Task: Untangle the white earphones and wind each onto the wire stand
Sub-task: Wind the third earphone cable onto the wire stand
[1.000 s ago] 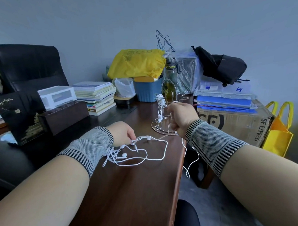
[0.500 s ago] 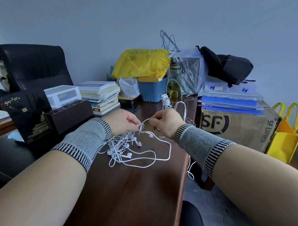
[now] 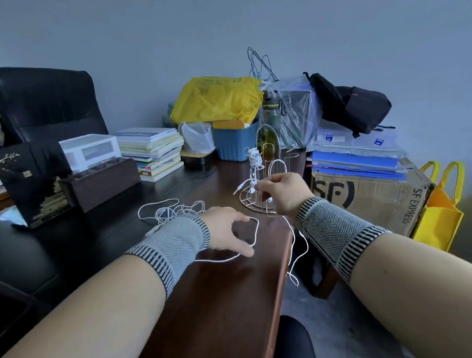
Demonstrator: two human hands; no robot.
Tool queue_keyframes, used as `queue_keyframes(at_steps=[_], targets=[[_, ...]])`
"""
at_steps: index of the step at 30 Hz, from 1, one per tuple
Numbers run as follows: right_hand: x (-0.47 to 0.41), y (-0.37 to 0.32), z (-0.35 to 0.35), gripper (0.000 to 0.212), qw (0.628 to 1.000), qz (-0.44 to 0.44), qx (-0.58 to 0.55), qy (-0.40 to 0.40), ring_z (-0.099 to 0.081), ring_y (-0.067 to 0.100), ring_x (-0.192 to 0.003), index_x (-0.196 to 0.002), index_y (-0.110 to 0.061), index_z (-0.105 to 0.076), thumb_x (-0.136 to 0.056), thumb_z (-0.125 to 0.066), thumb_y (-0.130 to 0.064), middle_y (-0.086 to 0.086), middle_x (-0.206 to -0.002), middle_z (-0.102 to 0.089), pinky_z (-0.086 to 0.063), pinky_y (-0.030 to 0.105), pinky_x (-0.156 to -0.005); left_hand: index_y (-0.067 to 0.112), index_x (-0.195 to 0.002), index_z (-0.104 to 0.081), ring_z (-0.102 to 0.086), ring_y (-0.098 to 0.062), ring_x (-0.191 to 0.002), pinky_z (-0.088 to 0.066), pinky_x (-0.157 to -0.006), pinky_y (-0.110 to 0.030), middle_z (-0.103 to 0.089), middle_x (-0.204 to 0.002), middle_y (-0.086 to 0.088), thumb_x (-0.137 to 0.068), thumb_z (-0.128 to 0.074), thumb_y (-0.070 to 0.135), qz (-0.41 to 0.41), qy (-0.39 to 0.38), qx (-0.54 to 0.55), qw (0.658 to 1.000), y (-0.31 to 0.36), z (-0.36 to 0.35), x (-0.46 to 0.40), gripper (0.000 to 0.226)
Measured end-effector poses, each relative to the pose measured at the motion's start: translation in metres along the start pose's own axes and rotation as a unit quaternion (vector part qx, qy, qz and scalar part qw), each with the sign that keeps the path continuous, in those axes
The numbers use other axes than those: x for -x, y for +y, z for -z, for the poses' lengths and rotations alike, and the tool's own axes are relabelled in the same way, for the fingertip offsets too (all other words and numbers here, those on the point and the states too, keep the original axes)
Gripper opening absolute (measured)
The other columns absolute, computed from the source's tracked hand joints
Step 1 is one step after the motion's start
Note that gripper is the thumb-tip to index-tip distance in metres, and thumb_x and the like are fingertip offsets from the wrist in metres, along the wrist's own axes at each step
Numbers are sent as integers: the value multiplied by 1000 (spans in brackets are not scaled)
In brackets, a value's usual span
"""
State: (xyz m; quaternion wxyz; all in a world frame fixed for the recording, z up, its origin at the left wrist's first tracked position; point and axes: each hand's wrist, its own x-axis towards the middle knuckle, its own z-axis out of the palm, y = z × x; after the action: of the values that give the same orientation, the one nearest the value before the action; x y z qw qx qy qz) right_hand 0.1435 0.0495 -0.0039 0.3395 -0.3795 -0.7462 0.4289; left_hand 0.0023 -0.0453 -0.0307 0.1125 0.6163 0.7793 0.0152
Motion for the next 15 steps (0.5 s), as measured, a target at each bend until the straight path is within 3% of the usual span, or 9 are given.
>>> queue_keyframes(at_steps=[2,5,7,9,12,13,15], targets=[[3,1,4,16,1000,-2,-11,-14,-46,0,-35,-84,-6,-75,-87,-67,-20,8,-75,-70,-35,14,-39,36,-143,-44,-38,-22,-138,-35,-113,-41,-42,-150,3,-77,-68,58,43,-25,-47,998,-6,-6,-6,73],[7,2,13,15,999,-6,-31,-22,-42,-1,-29,-84,-3,-74,-87,-67,-16,6,-69,-67,-30,10,-33,30,-130,-50,-52,-27,-124,-44,-104,-43,-56,-137,-3,-94,-49,29,128,-26,-164,978,-29,5,-8,36],[8,3,17,14,999,-5,-28,-23,-43,-1,-29,-82,-4,-73,-87,-68,-16,5,-67,-65,-30,9,-34,25,-132,-50,-55,-25,-123,-44,-104,-40,-55,-137,-2,-96,-44,20,166,-33,-189,967,-39,12,-2,37],[7,4,16,15,1000,-5,-16,-24,-43,-1,-30,-72,-11,-72,-86,-69,-16,2,-63,-65,-33,12,-34,20,-140,-49,-52,-23,-128,-41,-107,-34,-51,-144,-1,-96,-51,24,158,-15,-93,983,-33,24,6,45],[5,9,11,21,999,1,29,-23,-44,-1,-32,-64,-21,-69,-85,-69,-19,-2,-60,-65,-34,14,-38,23,-139,-53,-52,-15,-128,-38,-104,-25,-54,-141,3,-91,-58,23,59,41,106,992,-5,47,16,48],[5,9,10,20,999,2,41,-24,-45,-1,-32,-64,-21,-69,-84,-69,-20,-3,-60,-65,-34,13,-39,24,-135,-58,-56,-9,-119,-40,-99,-21,-59,-134,6,-90,-60,23,23,55,144,988,4,52,15,44],[5,9,10,18,999,3,46,-26,-45,-2,-33,-66,-21,-71,-84,-70,-20,-4,-60,-64,-33,12,-39,26,-115,-72,-58,5,-89,-41,-78,-11,-68,-100,19,-87,-66,25,-21,87,182,979,18,56,12,28]])
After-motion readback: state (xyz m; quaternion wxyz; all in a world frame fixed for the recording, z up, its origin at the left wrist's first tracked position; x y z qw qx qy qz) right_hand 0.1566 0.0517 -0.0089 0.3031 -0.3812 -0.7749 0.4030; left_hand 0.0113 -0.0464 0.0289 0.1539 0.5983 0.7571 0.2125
